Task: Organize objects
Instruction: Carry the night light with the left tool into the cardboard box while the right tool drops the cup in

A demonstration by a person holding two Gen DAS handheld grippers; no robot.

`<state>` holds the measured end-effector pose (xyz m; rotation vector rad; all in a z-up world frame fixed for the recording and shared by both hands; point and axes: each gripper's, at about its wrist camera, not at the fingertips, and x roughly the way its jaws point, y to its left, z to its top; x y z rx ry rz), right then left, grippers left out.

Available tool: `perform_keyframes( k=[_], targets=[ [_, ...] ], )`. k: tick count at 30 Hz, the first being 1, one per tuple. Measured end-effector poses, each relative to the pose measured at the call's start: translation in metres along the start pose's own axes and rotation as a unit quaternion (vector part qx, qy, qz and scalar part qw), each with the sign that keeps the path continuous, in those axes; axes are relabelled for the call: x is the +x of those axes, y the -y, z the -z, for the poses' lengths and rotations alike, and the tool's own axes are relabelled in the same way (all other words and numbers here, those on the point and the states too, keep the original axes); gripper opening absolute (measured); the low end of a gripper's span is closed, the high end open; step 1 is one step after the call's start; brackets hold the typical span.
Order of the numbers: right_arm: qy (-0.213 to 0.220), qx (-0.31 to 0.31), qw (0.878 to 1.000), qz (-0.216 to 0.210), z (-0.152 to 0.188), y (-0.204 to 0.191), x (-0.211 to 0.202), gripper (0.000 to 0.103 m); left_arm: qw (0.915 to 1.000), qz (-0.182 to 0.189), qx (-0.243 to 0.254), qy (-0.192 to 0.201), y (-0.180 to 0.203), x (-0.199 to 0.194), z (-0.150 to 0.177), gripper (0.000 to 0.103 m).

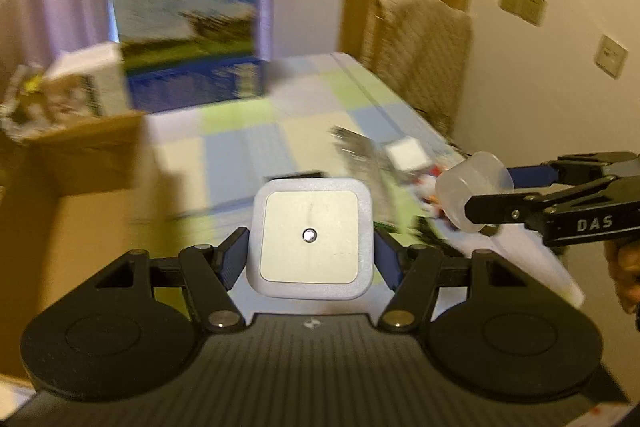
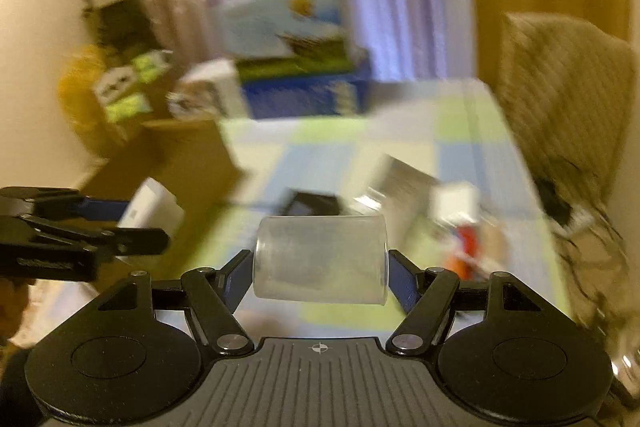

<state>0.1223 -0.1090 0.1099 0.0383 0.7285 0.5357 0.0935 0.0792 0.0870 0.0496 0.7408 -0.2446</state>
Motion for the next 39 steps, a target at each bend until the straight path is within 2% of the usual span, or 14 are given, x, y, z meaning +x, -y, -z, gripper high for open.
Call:
perform_keyframes(
  k=[5,9,13,16,23,26,34,39],
  targets=[
    [0.005,-0.043,0.997,-0.067,-0.029,-0.075,0.026,0.068,0.9975,-0.070,-0.009,0.002,-0.064,-0.044,0.000,0.061],
    [-0.008,-0.075,0.991,-0.113,-0.039,-0.129,0.056,0.068,0.9929,-0.116,-0.022,-0.013,-0.116,-0.064,0.012,0.061],
    [-0.022,-0.110,0.984,-0.135,-0.040,-0.176,0.088,0.068,0.9896,-0.134,-0.045,-0.027,-0.156,-0.069,0.026,0.061],
    [-0.036,-0.127,0.981,-0.145,-0.036,-0.196,0.112,0.068,0.9879,-0.140,-0.057,-0.033,-0.180,-0.066,0.034,0.061],
    [-0.057,-0.144,0.976,-0.154,-0.030,-0.217,0.149,0.068,0.9872,-0.136,-0.076,-0.036,-0.208,-0.056,0.047,0.061],
    [-0.062,-0.148,0.975,-0.154,-0.027,-0.221,0.155,0.068,0.9869,-0.134,-0.085,-0.028,-0.214,-0.052,0.051,0.072],
    [-0.069,-0.155,0.973,-0.155,-0.024,-0.226,0.163,0.068,0.9826,-0.149,-0.110,-0.014,-0.226,-0.058,0.056,0.072],
    [-0.051,-0.138,0.976,-0.159,-0.028,-0.225,0.168,0.068,0.9810,-0.148,-0.125,-0.008,-0.227,-0.067,0.060,0.072]
  ],
)
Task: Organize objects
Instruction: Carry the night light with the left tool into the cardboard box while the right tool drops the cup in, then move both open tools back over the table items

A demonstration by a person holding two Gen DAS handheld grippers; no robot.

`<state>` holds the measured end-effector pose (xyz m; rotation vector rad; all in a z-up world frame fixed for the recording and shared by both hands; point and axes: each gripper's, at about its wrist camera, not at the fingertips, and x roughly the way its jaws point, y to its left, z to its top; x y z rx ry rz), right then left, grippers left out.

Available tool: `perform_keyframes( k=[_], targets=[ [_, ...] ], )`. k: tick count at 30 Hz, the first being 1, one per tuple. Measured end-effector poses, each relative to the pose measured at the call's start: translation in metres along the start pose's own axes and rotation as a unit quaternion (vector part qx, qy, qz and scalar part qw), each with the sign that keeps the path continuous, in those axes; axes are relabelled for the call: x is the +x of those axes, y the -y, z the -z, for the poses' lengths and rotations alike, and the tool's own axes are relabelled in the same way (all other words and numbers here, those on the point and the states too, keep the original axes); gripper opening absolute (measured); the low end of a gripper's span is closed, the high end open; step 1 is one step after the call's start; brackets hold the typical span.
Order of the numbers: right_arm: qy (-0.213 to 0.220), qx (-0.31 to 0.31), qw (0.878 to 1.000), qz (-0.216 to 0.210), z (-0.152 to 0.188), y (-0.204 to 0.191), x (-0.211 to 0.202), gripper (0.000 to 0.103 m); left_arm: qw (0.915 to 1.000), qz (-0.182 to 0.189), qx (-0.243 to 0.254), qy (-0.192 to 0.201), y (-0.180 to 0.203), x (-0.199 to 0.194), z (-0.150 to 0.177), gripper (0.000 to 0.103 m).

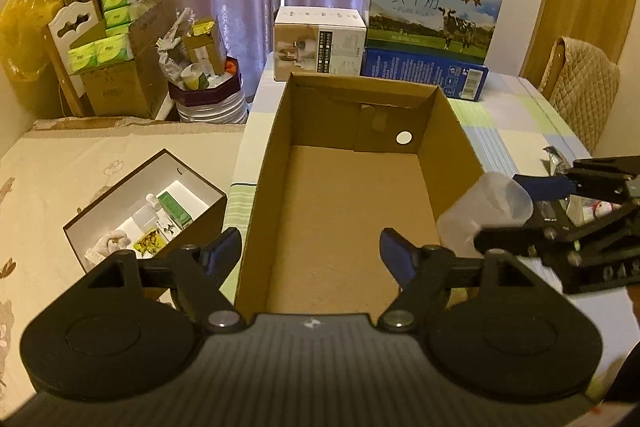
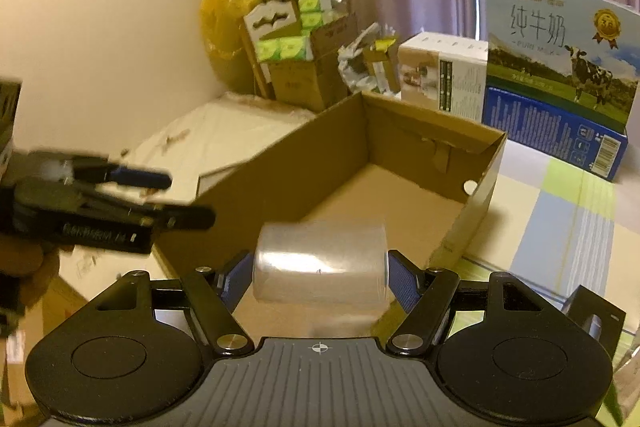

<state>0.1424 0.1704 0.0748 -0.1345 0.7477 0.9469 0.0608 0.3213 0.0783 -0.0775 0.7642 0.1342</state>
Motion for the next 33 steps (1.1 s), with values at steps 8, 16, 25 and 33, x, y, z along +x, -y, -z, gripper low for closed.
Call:
perform_keyframes(
  k=[8,16,25,33],
  targets=[
    [0.037,0.027,0.999,0.013,-0.006,0.010,-0.021,0.072,0.9999,-0.009,-0.008,0.006,0.003,-0.011,0.009,0.074],
    [0.040,0.063,0.996,0.055,0.021,0.028,-0.067,0.072,0.9998,-0.013,-0.001,0.012,0.028,-0.032,0.013,0.075],
    [0.051,0.103,0.983,0.141,0.074,0.059,-0.148,0.072,0.9990,0.020,0.011,0.039,0.091,-0.061,0.010,0.077],
    [0.074,0.159,0.959,0.223,0.124,0.108,-0.236,0.072,0.9954,0.071,0.047,0.044,0.174,-0.064,0.007,0.080]
  ],
)
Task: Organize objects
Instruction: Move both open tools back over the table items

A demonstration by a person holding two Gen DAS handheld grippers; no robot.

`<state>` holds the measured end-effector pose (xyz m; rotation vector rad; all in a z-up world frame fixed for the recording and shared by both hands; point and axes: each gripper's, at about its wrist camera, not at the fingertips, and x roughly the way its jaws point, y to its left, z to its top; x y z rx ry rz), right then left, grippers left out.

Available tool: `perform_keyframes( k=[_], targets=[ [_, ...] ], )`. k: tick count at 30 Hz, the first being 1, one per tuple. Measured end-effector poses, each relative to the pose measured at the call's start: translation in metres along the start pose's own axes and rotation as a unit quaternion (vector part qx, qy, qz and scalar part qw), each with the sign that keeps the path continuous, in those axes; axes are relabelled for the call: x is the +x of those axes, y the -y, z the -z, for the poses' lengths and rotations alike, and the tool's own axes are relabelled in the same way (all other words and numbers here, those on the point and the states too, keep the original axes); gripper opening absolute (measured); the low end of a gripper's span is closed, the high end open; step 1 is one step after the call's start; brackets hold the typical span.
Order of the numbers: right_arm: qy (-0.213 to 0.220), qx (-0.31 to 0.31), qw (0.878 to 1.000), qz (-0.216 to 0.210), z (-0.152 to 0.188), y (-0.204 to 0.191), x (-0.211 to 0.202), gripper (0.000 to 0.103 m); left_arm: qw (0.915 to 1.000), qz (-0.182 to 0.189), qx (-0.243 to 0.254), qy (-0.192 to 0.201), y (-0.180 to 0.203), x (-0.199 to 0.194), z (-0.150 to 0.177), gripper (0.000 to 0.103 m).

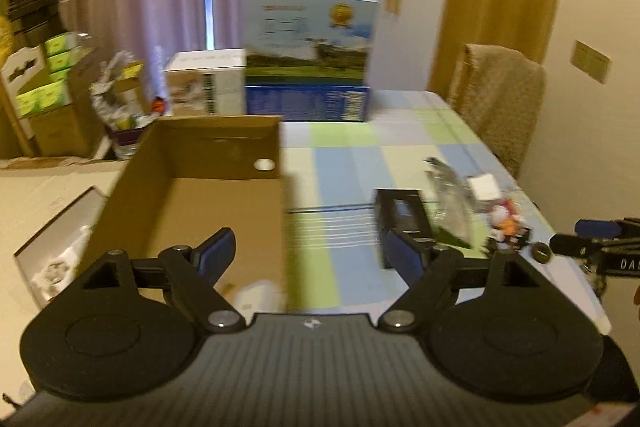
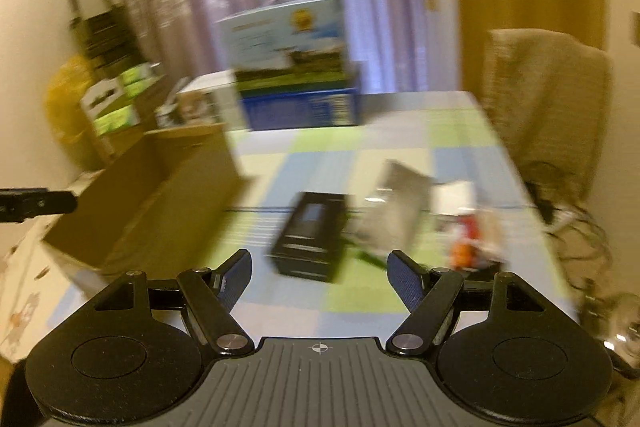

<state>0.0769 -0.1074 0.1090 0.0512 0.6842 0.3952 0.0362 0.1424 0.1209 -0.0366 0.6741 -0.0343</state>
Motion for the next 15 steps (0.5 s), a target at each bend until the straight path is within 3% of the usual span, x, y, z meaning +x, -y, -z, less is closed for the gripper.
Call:
perform_keyframes(
  k=[9,15],
  targets=[
    [0.006,0.034,0.995,0.095,0.027,0.092,-0.043,0.072,0.9977,0.055,0.028,-0.027,0.092,0.042,0.008,0.084],
    [0.005,0.041,0.994,0.097,0.043,0.132,-0.046,0.072,0.9954,0.073,0.032,-0.052,0.137,0.077,0.018,0.085]
  ],
)
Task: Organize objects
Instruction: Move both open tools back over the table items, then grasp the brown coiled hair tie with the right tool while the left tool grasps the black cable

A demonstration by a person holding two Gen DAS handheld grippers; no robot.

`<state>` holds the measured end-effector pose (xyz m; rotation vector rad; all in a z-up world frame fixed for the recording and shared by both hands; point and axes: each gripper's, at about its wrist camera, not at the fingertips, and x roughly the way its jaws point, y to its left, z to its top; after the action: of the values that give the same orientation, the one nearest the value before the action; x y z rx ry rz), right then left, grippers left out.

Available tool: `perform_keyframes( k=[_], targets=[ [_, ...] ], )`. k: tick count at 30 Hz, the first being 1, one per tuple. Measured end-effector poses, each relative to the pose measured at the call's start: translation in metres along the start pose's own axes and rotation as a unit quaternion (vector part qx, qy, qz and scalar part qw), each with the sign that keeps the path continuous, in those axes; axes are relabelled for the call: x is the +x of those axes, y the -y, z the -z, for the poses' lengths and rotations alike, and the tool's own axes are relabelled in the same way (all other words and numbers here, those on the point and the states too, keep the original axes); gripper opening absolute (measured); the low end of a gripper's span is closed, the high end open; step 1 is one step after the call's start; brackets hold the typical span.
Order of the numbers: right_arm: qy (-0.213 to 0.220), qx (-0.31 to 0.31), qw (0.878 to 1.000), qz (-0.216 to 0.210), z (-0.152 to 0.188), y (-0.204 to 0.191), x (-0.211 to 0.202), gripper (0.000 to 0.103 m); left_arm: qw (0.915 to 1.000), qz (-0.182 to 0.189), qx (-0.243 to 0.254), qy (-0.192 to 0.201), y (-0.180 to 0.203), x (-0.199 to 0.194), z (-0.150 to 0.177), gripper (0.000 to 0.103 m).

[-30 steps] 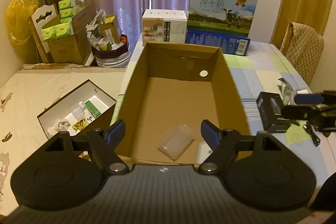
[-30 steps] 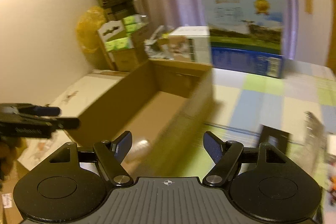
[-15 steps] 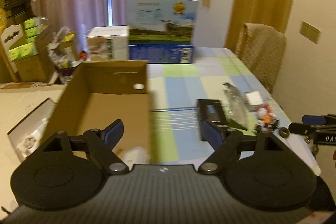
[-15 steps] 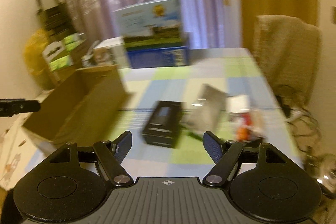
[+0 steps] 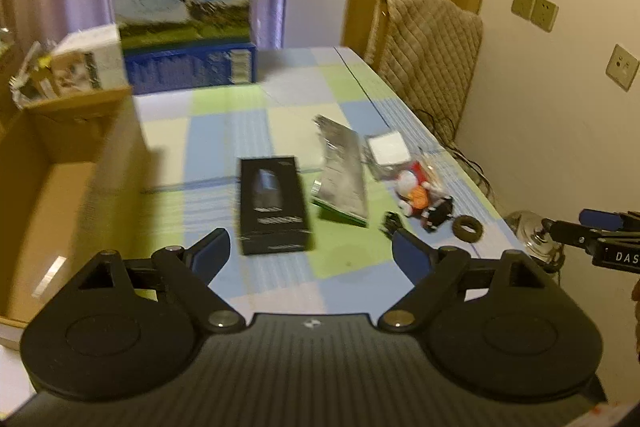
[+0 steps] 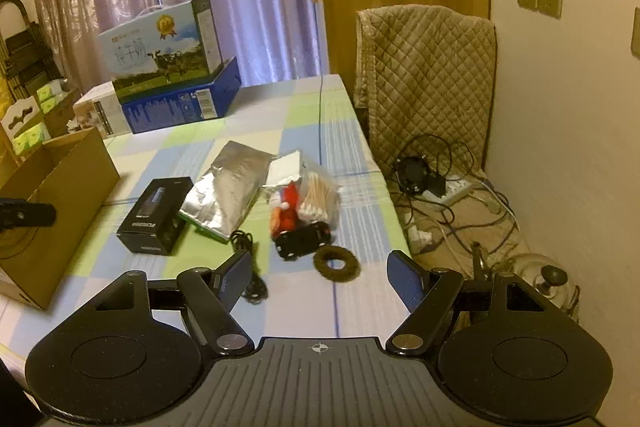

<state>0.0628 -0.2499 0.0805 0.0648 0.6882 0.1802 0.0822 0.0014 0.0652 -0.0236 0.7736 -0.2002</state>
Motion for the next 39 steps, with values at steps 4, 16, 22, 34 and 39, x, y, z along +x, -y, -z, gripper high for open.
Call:
perform_keyframes(
  k=[4,16,22,34,39],
  targets=[
    [0.000,-0.010,1.000,-0.013,0.002,0.018,0.013,0.072,0.9999,0.008,0.007,-0.011,0.022,0.027,0.002,0.086],
    [-0.025,-0.100,0.993,-0.065,0.011,0.041,0.080,0.072,0.9976,0.039,0.023,-0.052,0.061,0.108,0.013,0.086],
    [-0.044,-0.122,0.987,-0.090,0.022,0.043,0.117,0.072,0.9964,0.041,0.030,-0.067,0.068,0.138,0.017,0.086],
    [-0.062,-0.161,0.982,-0.076,0.029,0.036,0.169,0.048,0.9952,0.051,0.029,-0.078,0.066,0.163,0.019,0.085],
    [-0.057,-0.157,0.983,-0.080,0.031,0.032,0.170,0.027,0.9944,0.060,0.033,-0.081,0.071,0.172,0.019,0.079]
  ],
)
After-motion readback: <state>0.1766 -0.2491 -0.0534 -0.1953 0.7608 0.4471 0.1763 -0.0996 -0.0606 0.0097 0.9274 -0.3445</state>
